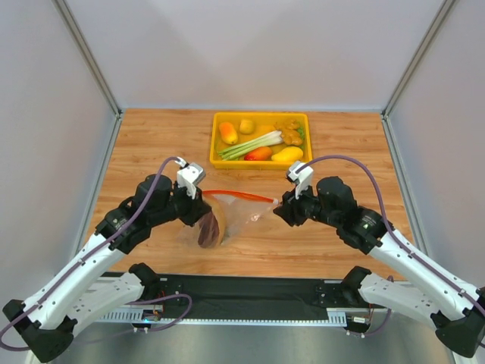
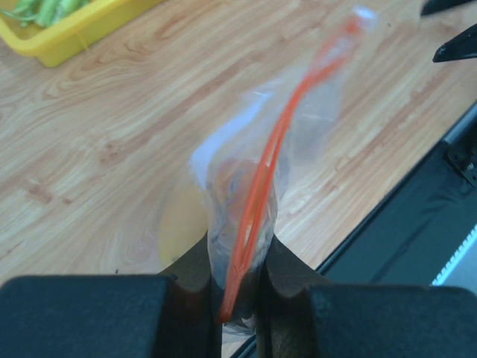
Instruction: Open the zip-top bag and remove the fake food
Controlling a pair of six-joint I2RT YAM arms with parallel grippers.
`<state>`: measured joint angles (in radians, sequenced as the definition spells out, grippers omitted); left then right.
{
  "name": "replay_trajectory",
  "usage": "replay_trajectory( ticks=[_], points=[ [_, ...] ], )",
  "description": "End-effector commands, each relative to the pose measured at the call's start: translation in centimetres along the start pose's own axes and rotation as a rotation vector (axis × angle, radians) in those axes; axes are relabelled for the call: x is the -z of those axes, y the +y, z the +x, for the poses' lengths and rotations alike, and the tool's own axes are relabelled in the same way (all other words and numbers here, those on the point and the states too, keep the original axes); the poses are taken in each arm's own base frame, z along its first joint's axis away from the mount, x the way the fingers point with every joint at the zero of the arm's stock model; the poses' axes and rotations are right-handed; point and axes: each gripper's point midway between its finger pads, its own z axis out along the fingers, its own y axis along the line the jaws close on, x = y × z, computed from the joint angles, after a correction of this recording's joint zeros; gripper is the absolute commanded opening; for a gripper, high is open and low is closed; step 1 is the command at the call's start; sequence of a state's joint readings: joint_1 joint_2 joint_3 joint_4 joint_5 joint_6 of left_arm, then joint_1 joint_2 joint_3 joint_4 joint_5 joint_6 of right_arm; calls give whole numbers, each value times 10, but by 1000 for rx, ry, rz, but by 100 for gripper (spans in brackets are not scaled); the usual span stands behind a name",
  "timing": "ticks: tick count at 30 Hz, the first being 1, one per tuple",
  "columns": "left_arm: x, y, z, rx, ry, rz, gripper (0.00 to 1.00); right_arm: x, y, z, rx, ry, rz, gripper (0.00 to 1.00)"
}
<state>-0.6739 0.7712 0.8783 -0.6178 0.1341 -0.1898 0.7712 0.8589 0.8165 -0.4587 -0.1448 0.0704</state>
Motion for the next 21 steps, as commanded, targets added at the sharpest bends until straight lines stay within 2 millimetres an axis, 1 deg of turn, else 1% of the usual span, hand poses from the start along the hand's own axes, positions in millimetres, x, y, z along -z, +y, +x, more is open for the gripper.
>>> replay_trajectory(
  ticks=[1,2,3,5,6,7,8,12,13,14,16,17,21],
  points=[
    [2,-24,-10,-79,0,154,0,16,13,-30,51,-75,-65,47],
    [3,-29,-10,-89,5,188,0,17,15,-34,59,-86,-75,51],
    [5,-42,-9,-101,10,268,0,19,16,-41,69,-101,-81,57],
    [9,-53,-10,-131,-1,338,0,27,24,-58,84,-144,-110,63],
    [14,-64,-10,-144,-8,404,0,29,26,-66,94,-167,-120,64],
    [17,-67,-9,-162,-12,431,0,31,30,-72,98,-187,-140,65],
    [19,-71,-8,-169,-12,455,0,35,35,-86,111,-227,-157,66],
    [26,-89,-4,-172,-4,571,0,31,49,-103,123,-259,-237,65],
    [26,-91,-4,-172,-6,582,0,22,53,-100,123,-234,-266,64],
    [27,-93,-4,-175,-6,595,0,19,55,-103,125,-239,-284,60],
    [27,-94,-1,-174,-1,599,0,10,63,-98,124,-213,-342,58],
    [27,-96,-2,-177,-4,603,0,10,67,-100,118,-220,-365,55],
    [28,-99,1,-181,6,619,0,2,75,-91,104,-195,-420,51]
  ],
)
